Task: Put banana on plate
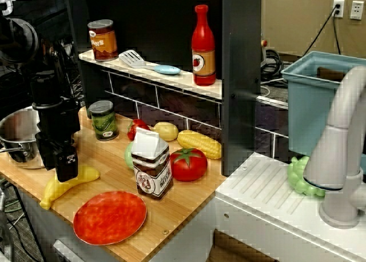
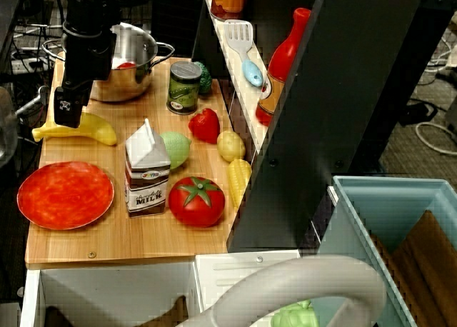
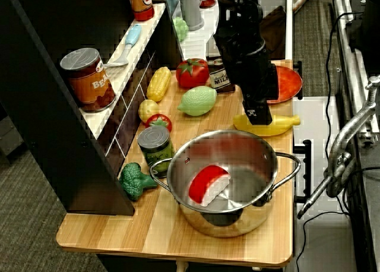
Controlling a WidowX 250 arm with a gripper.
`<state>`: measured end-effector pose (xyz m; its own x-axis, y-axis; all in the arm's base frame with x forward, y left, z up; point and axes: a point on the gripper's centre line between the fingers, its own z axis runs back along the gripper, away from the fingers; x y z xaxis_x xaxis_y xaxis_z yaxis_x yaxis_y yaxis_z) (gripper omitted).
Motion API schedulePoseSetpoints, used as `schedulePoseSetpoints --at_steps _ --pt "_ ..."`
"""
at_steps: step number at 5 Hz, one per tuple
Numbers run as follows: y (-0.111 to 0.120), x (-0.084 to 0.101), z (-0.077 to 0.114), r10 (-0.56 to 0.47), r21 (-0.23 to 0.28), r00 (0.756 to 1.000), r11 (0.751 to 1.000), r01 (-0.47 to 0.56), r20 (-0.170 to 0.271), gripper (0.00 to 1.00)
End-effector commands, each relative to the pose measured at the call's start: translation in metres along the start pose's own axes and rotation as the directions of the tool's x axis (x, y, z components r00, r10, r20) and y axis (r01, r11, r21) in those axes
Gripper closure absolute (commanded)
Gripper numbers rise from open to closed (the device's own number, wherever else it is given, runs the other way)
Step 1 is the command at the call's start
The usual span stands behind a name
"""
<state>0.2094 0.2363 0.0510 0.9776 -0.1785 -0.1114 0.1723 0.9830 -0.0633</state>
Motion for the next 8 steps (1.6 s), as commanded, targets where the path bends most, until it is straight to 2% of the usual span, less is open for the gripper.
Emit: schedulePoseSetpoints --at_steps 1,2,3,4,5,7,8 --pt "0.01 0.002 0.003 0.011 0.051 1.0 0.999 -0.012 0.022 0.0" --pt "0.01 0.006 -0.006 0.022 0.061 0.999 0.998 -0.024 0.031 0.0" --pt "0.013 0.011 -0.024 0.043 0.084 0.998 0.995 -0.046 0.035 0.0" --pt "0.015 0.017 -0.039 0.05 0.082 0.998 0.995 -0.053 0.039 0.0" --pt "0.018 0.024 -0.044 0.07 0.085 0.997 0.994 -0.072 0.019 1.0" --pt "0.015 0.023 -0.016 0.054 0.01 0.998 0.998 -0.054 -0.01 1.0" --pt "0.004 0.009 0.02 0.018 -0.053 1.0 0.998 -0.019 -0.014 1.0"
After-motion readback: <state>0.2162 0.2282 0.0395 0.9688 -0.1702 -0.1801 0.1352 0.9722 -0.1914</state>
